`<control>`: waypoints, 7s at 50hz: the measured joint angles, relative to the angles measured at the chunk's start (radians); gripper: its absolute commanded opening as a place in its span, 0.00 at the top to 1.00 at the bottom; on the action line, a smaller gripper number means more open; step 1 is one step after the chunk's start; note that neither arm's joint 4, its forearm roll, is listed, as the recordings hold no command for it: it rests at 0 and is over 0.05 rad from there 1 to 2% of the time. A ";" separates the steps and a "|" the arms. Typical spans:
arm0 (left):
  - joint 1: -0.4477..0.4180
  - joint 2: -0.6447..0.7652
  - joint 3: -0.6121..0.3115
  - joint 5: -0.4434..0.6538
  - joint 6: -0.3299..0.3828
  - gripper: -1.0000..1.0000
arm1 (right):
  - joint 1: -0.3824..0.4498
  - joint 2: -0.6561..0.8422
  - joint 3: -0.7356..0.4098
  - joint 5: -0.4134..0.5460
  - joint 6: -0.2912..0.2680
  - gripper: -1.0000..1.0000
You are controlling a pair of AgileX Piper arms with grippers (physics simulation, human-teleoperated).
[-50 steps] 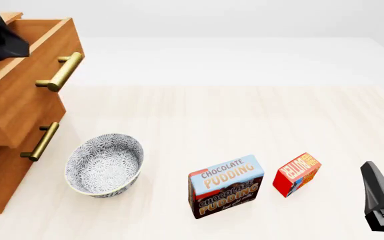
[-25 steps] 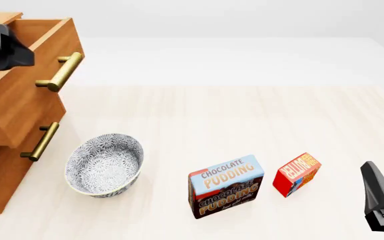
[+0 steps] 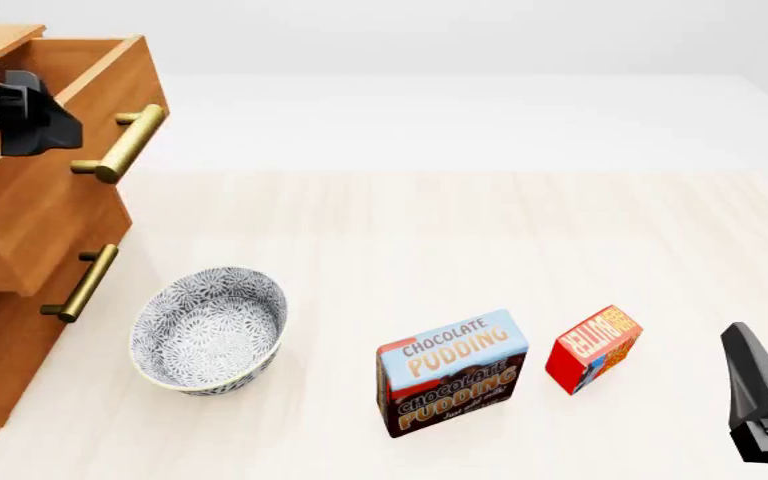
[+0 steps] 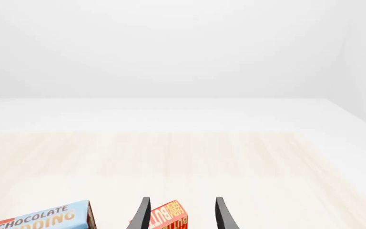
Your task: Put the butter at the back in the top drawer of the cabinet and close it.
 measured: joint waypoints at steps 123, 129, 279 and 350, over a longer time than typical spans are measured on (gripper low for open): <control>-0.008 0.043 0.106 -0.085 0.033 0.00 | 0.000 0.000 0.000 0.000 0.000 0.00; -0.012 0.042 0.108 -0.087 0.042 0.00 | 0.000 0.000 0.000 0.000 0.000 0.00; -0.303 0.060 0.141 -0.267 -0.074 0.00 | 0.000 0.000 0.000 0.000 0.000 0.00; -0.304 0.109 0.043 -0.088 0.100 0.00 | 0.000 0.000 0.000 0.000 0.000 0.00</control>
